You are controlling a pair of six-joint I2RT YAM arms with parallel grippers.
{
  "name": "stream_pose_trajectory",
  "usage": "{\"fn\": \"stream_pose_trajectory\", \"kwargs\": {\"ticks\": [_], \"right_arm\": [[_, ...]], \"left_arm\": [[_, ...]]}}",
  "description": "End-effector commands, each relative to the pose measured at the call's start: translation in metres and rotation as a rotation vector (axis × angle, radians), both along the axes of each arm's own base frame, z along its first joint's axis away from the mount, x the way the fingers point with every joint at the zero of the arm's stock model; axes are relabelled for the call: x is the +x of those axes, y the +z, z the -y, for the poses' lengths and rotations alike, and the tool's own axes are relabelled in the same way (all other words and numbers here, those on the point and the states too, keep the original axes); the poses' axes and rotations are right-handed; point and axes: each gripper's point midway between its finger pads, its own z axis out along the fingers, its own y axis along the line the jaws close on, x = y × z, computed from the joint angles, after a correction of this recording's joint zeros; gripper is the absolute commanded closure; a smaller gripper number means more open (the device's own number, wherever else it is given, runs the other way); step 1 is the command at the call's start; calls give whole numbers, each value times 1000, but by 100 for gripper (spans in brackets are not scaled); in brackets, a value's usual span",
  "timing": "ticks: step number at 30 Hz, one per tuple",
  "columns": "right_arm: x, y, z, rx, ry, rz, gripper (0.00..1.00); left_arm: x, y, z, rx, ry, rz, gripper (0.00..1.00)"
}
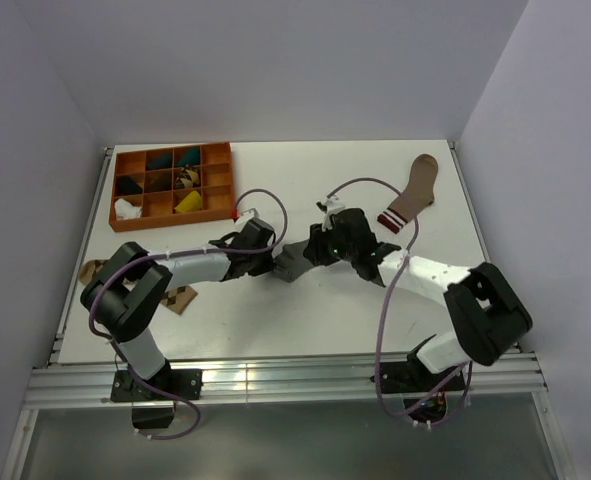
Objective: Roll the socks
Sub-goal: Roll the sock at the center of the board.
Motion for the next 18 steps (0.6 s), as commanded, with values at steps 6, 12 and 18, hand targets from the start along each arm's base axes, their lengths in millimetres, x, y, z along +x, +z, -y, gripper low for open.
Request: {"fn": "stream_pose_trajectory", "kwargs": {"ticks": [6,12,18], "right_arm": [[-28,31,-44,21,185,381,61],[-42,24,-57,-98,233,489,59],[-50,19,-75,-215,295,543,55]], "left_arm": [[3,-2,2,40,6,-31,100],[2,-4,2,58,-1,-47,100],[2,0,5,51,-9,-56,100]]}}
